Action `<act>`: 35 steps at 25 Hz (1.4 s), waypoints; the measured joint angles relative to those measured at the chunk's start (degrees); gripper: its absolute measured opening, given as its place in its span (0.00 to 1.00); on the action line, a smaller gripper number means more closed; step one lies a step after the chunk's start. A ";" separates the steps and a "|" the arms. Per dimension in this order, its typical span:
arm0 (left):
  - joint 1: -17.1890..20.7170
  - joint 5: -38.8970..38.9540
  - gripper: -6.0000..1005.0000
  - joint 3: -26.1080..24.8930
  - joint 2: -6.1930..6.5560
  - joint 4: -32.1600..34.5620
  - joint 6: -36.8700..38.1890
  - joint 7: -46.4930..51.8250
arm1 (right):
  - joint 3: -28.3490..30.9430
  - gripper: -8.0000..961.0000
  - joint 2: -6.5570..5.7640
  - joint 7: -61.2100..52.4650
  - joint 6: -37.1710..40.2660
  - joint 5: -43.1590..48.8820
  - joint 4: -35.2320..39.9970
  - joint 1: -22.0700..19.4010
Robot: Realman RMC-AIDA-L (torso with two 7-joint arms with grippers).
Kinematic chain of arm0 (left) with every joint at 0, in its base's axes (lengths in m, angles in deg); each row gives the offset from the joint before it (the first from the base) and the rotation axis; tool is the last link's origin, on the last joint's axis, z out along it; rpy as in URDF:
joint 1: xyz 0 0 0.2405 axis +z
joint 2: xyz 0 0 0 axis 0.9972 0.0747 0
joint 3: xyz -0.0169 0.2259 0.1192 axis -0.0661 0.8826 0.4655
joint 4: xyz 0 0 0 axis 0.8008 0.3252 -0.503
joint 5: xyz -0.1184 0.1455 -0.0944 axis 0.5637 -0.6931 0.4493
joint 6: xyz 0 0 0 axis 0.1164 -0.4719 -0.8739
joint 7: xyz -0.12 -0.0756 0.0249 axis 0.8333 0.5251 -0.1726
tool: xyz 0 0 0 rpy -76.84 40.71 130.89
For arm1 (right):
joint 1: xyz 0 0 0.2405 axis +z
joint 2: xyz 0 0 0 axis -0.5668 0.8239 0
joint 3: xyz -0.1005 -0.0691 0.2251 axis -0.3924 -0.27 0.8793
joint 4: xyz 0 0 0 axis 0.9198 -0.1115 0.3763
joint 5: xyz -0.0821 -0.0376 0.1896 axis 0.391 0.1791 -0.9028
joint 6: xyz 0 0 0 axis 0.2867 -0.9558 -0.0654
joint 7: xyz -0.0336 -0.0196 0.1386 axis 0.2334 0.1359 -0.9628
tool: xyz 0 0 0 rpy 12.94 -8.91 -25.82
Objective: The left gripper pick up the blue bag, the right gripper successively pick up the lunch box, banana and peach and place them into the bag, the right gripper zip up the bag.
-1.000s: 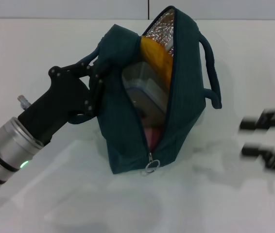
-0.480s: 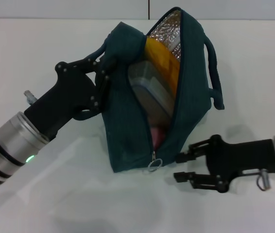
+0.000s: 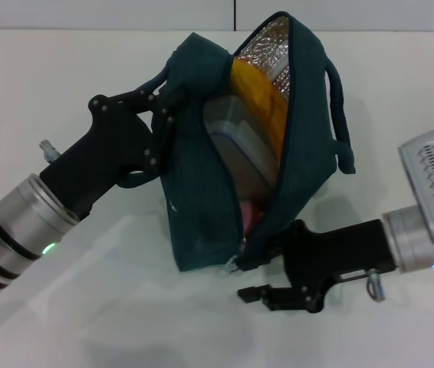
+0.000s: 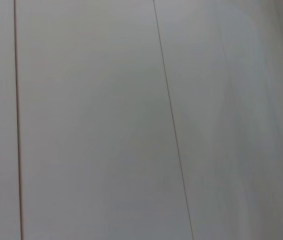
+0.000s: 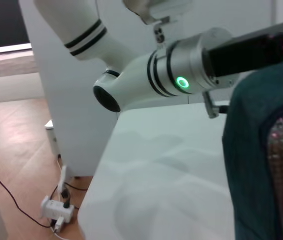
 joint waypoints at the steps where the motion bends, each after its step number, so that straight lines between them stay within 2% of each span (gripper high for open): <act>1: -0.01 0.00 0.05 -0.02 -0.01 0.00 0.02 0.02 | -1.56 0.39 0.01 0.00 -0.85 -1.38 0.23 0.11; 6: -0.04 0.00 0.05 0.05 -0.02 0.00 0.09 0.06 | -8.45 0.39 0.04 0.00 -6.91 -5.92 2.44 -0.49; 9: -0.04 0.00 0.05 0.02 -0.01 0.00 0.11 0.06 | -10.02 0.39 -0.04 0.01 -6.90 -6.71 2.94 -0.59; 11: -0.02 0.00 0.05 -0.02 0.04 0.00 0.14 0.06 | -8.48 0.39 -0.84 0.18 -3.76 -6.44 4.52 -2.40; 15: -0.03 -0.02 0.05 -0.03 0.07 0.00 0.15 0.06 | -2.14 0.39 -1.44 1.05 0.43 -6.13 6.28 -6.29; 21: -0.04 -0.04 0.05 0.09 0.13 0.00 0.36 0.07 | 0.97 0.39 -2.01 1.56 0.89 -4.87 5.68 -8.20; 27: -0.37 -0.04 0.05 0.24 0.16 0.00 0.29 0.07 | 0.92 0.39 -1.16 1.49 -1.32 -4.50 4.44 -8.00; 32: -0.71 -0.09 0.05 0.24 0.16 0.00 0.01 0.00 | 0.41 0.38 -0.32 1.22 -2.30 -4.43 2.41 -5.48; 35: -0.80 -0.09 0.05 0.20 0.12 0.00 -0.13 -0.19 | -2.09 0.38 0.07 -0.15 -4.36 -4.83 1.91 -3.66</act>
